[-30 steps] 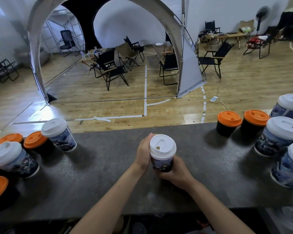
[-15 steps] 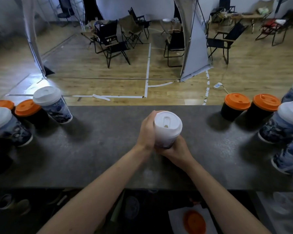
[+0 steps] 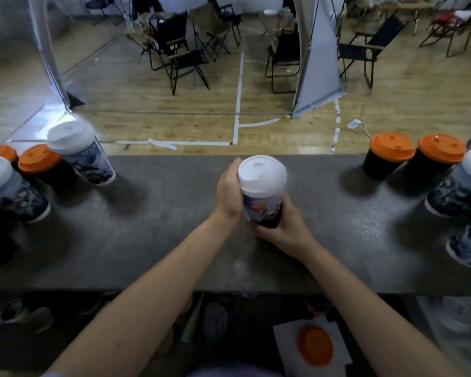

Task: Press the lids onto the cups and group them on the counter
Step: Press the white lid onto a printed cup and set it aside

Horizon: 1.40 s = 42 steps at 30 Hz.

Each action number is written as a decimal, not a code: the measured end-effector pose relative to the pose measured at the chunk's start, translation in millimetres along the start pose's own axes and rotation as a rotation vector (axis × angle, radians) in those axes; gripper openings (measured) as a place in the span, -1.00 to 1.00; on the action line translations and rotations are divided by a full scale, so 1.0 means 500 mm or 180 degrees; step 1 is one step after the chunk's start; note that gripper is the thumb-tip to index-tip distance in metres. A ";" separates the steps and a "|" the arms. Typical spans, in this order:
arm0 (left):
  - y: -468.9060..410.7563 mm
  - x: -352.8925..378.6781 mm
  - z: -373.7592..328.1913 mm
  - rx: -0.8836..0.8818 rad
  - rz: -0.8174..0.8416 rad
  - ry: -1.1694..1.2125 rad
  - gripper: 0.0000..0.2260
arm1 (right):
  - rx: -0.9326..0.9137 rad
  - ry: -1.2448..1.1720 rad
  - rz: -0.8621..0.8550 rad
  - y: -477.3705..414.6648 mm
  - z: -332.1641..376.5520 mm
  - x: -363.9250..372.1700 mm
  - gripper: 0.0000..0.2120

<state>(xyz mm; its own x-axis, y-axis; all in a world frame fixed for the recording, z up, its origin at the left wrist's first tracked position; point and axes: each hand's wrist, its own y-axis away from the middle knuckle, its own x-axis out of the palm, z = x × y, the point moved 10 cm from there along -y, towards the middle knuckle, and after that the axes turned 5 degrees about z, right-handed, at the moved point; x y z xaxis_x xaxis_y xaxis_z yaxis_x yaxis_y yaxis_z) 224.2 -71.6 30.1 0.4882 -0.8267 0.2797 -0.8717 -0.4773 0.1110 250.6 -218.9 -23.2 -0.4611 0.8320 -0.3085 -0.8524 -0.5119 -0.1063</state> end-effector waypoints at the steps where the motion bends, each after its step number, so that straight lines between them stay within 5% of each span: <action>1: -0.011 -0.009 0.009 -0.0196 -0.0126 0.0261 -0.69 | 0.0064 0.0066 0.0025 0.000 0.000 0.002 -0.36; 5: -0.030 0.010 0.019 -0.0931 0.0387 0.0589 -0.44 | 0.0424 -0.0040 0.0117 0.006 0.018 0.000 -0.54; 8: -0.015 0.045 -0.046 -0.0604 0.1160 0.0161 -0.38 | 0.0702 -0.0821 0.0135 0.016 0.074 0.005 -0.68; 11: 0.004 0.078 -0.143 -0.0183 0.1681 0.0240 -0.45 | 0.0880 -0.1455 0.0264 0.023 0.175 0.012 -0.44; 14: 0.026 0.113 -0.226 -0.0053 0.2050 0.0287 -0.40 | 0.0882 -0.1900 0.0516 0.032 0.275 0.009 -0.45; 19: 0.040 0.150 -0.289 -0.0081 0.2232 0.0270 -0.33 | 0.0942 -0.2668 0.0709 0.042 0.380 -0.001 -0.47; 24: 0.032 0.157 -0.352 0.0406 0.2036 -0.0008 -0.44 | 0.0532 0.0312 -0.0505 0.027 0.437 -0.130 -0.46; 29: 0.040 0.159 -0.381 0.0474 0.1804 -0.0087 -0.38 | 0.0056 0.0856 -0.0766 0.036 0.485 -0.144 -0.50; 35: 0.050 0.161 -0.403 0.0595 0.1799 0.0103 -0.41 | -0.0086 0.0626 -0.0802 0.047 0.510 -0.149 -0.47; 42: 0.041 0.158 -0.414 0.0625 0.1790 0.0313 -0.28 | 0.0210 -0.1183 -0.0356 0.031 0.500 -0.109 -0.34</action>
<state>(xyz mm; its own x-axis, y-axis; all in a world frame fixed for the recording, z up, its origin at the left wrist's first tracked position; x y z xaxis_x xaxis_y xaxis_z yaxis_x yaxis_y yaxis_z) 236.4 -85.0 251.8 -0.0597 -0.9412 0.3325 -0.9665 -0.0288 -0.2550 200.6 -218.6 228.3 -0.4119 0.9088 0.0661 -0.9109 -0.4089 -0.0551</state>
